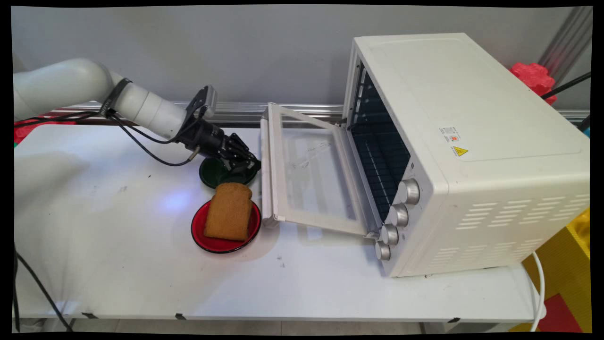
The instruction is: Close the oven
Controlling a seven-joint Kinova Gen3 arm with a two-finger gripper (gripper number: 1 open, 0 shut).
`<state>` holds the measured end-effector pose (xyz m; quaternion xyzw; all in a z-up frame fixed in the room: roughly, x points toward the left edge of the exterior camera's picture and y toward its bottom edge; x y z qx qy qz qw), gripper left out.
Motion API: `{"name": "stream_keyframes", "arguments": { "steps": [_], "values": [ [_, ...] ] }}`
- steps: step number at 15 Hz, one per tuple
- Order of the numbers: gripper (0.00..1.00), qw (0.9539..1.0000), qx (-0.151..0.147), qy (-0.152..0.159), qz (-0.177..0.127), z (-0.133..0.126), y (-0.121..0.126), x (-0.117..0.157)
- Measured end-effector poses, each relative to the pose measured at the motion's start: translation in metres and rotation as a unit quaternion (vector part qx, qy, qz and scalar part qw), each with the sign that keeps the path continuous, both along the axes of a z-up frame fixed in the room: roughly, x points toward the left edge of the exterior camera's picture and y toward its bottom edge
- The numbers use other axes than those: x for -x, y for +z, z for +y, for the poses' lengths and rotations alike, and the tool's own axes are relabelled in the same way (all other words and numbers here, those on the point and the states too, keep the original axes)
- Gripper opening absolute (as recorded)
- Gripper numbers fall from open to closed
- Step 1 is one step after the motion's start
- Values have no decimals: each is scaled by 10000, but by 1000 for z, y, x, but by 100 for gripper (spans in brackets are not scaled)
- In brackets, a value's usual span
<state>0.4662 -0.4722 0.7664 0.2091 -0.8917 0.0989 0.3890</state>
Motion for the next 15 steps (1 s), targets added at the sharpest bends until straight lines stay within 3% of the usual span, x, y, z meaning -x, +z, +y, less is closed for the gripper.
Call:
{"name": "stream_keyframes", "arguments": {
  "steps": [10, 15],
  "values": [
    [0, 10000, 1, 2, 17, -5, -6, 8],
    [0, 9999, 73, -4, 101, -10, 4, 9]
  ]
}}
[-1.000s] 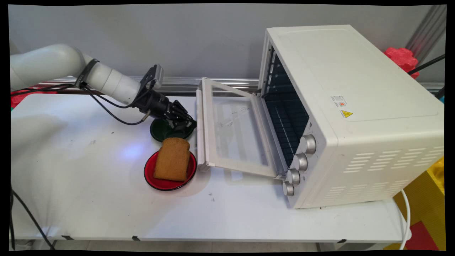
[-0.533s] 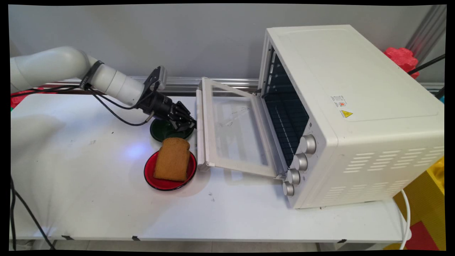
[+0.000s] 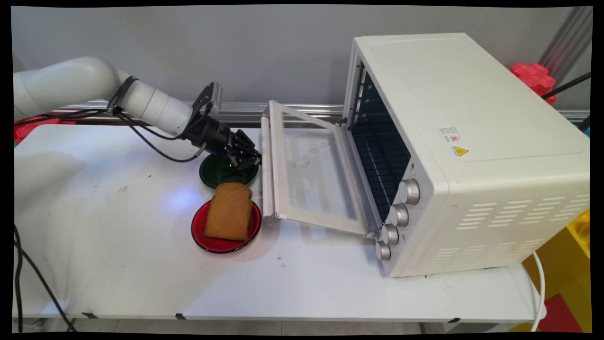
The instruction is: Close the oven
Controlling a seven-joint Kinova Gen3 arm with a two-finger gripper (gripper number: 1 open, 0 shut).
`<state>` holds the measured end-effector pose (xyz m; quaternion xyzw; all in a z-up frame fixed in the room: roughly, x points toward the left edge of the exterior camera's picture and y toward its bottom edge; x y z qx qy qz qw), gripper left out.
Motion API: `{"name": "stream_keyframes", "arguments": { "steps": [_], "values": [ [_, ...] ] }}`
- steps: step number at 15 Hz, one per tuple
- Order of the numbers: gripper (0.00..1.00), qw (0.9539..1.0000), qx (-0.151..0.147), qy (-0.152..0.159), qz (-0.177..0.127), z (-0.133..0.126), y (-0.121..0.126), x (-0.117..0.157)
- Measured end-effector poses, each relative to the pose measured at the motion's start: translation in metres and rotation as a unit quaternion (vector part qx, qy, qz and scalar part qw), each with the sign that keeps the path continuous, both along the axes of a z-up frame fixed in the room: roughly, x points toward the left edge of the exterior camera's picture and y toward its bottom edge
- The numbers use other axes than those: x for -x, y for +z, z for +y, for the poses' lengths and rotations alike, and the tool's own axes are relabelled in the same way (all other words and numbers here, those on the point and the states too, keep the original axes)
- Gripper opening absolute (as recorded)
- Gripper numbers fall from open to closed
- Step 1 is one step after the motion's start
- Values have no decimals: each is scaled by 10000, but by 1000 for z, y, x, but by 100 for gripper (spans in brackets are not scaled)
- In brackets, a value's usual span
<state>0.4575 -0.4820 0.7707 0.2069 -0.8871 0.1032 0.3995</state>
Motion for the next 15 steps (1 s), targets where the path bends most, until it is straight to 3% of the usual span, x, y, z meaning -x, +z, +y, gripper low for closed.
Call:
{"name": "stream_keyframes", "arguments": {
  "steps": [15],
  "values": [
    [0, 9994, 148, -22, 318, -15, 52, 8]
  ]
}}
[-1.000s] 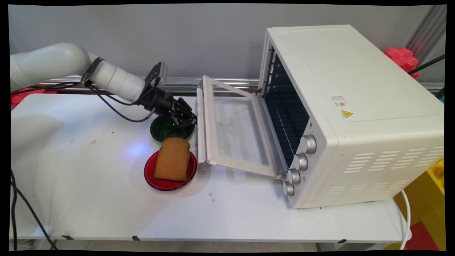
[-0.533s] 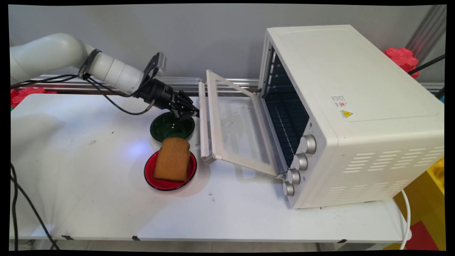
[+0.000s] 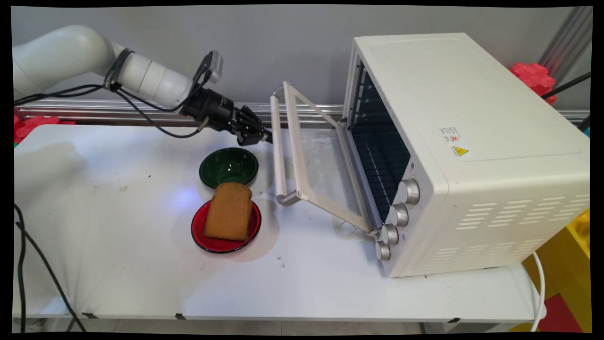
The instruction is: Close the oven
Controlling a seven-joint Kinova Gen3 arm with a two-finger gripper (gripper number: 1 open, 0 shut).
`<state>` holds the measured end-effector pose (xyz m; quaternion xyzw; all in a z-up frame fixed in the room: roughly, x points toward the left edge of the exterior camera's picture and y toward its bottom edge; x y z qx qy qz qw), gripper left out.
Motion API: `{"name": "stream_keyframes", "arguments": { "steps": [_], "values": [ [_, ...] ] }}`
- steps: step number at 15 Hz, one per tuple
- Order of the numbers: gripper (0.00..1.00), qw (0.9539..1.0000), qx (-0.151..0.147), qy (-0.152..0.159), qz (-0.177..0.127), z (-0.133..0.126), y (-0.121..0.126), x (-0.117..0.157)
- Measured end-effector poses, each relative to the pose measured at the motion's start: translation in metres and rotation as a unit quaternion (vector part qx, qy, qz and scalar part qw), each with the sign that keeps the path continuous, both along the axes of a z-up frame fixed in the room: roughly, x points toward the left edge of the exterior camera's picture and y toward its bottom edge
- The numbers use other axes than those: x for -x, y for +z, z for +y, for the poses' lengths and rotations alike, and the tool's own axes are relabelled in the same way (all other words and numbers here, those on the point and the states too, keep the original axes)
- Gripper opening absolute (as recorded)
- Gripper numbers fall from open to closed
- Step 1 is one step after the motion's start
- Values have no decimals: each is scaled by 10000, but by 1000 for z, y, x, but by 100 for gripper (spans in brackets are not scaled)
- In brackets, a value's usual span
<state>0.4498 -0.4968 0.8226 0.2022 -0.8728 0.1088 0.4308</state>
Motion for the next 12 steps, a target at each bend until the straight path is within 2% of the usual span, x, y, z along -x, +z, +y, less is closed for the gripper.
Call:
{"name": "stream_keyframes", "arguments": {
  "steps": [5, 12],
  "values": [
    [0, 9999, 21, -2, 117, -7, 14, 11],
    [0, 9996, -12, -15, 265, -15, 17, 34]
  ]
}}
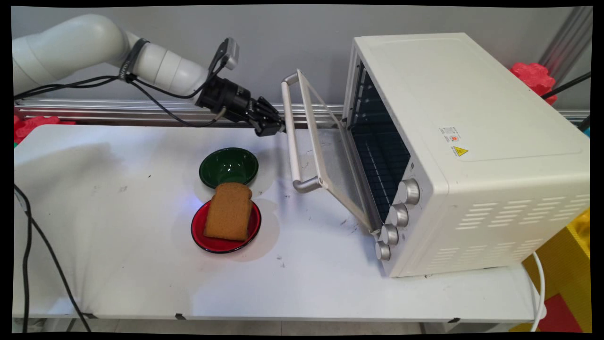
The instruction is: Close the oven
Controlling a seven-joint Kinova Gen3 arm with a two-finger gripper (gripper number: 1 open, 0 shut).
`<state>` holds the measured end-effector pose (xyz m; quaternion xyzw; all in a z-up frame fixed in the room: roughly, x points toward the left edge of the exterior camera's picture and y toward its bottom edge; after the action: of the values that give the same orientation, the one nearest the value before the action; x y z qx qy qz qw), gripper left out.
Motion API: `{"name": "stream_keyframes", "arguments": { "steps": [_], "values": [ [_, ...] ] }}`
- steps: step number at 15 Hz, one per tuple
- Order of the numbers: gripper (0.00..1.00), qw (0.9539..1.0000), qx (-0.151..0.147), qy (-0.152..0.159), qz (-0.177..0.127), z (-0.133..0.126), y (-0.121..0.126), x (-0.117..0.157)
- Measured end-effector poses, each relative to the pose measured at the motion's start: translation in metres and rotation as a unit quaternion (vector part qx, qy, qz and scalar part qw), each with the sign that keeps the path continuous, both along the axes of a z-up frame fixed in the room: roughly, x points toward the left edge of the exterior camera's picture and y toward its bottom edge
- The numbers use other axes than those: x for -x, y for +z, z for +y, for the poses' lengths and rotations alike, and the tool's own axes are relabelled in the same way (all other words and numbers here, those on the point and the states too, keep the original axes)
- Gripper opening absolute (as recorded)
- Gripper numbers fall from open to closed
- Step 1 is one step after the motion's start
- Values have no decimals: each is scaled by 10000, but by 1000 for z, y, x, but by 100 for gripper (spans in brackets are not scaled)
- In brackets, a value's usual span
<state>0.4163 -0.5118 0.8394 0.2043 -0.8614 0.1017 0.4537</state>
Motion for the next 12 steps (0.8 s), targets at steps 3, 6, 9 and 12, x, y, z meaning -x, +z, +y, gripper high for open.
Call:
{"name": "stream_keyframes", "arguments": {
  "steps": [3, 6, 9, 12],
  "values": [
    [0, 10000, 7, 10, 53, -5, -1, 10],
    [0, 10000, 18, 14, 90, -9, -1, 17],
    [0, 9999, 34, 9, 119, -12, 0, 22],
    [0, 9999, 54, -5, 157, -15, 2, 29]
  ]
}}
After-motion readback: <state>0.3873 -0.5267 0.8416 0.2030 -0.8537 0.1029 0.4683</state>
